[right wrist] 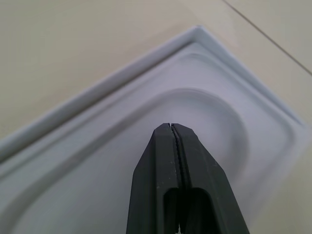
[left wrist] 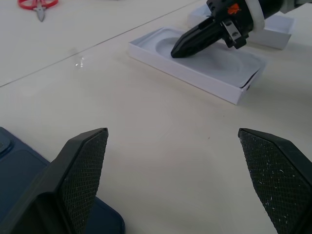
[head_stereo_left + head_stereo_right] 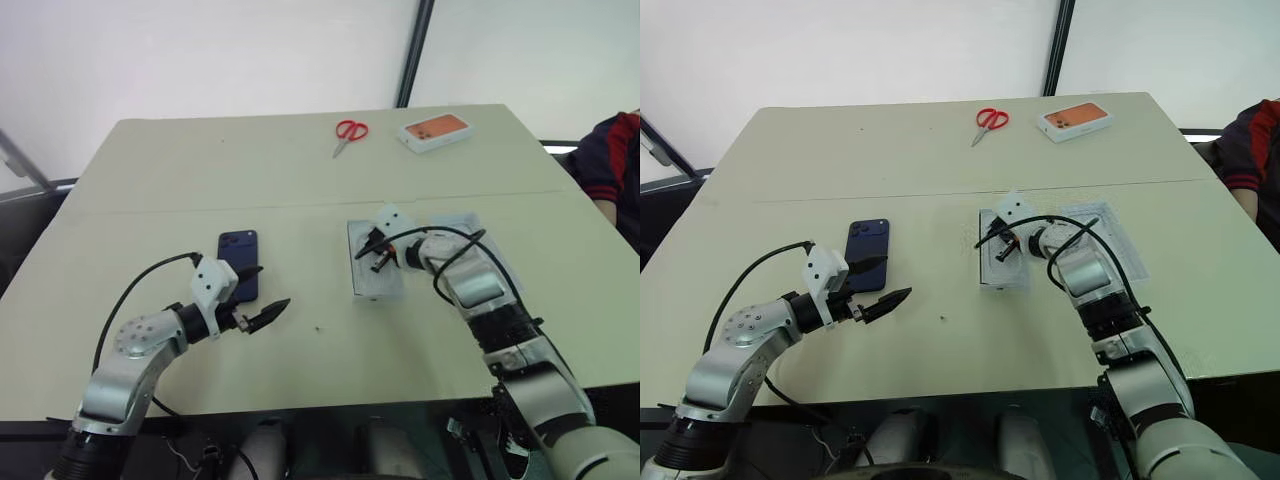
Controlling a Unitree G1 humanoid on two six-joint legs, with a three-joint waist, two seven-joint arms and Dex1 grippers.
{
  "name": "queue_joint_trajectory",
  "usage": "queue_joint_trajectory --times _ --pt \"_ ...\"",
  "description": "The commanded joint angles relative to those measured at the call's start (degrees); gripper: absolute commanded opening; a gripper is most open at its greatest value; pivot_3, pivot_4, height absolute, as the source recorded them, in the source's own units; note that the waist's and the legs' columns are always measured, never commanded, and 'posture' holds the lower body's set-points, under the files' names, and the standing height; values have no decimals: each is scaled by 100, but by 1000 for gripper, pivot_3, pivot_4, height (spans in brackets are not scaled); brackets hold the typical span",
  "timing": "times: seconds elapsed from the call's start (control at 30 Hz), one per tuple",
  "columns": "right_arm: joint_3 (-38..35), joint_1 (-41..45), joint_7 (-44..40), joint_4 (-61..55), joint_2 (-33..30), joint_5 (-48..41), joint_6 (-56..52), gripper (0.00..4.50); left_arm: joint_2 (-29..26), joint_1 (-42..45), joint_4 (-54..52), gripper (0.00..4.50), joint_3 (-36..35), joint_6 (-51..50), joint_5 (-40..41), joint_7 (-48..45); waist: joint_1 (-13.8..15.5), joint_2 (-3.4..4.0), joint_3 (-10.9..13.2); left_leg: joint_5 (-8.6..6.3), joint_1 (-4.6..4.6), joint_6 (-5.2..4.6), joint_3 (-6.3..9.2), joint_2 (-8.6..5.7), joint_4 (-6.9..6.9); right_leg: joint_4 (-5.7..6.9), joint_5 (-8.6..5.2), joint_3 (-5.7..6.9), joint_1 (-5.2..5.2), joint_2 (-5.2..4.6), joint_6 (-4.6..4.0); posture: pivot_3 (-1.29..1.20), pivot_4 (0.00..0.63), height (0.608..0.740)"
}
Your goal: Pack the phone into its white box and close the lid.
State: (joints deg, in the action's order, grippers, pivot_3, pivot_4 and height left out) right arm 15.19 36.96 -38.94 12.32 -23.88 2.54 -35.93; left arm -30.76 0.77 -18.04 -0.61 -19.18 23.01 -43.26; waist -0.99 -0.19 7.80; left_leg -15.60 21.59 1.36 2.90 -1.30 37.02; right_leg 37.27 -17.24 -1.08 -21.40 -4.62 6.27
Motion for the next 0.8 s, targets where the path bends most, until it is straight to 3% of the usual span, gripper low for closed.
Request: queue_joint_trajectory --times 0.03,0.3,0.5,0.8 --pt "28 -167 -197 -488 22 -167 -264 34 20 94 -116 4500 -20 85 2 -4 4 2 2 0 1 0 1 0 0 -1 0 -1 0 -1 0 0 150 740" --pt "-289 -160 9 -888 -150 -162 -402 34 26 120 -92 4500 -1 87 2 -43 8 12 49 0 3 1 2 1 -2 -4 0 -2 -2 -9 -2 0 150 740" --pt "-318 -346 -218 -1517 -800 -118 -565 34 50 110 -119 4500 -17 79 19 -37 30 13 63 6 99 10 6 -3 8 0 7 0 -92 -9 -6 0 150 740" --pt "62 -989 -833 -2447 -1607 -45 -415 34 55 159 -247 4500 180 89 5 -165 25 7 87 6 96 10 7 1 3 -2 8 2 -89 -7 -8 0 150 740"
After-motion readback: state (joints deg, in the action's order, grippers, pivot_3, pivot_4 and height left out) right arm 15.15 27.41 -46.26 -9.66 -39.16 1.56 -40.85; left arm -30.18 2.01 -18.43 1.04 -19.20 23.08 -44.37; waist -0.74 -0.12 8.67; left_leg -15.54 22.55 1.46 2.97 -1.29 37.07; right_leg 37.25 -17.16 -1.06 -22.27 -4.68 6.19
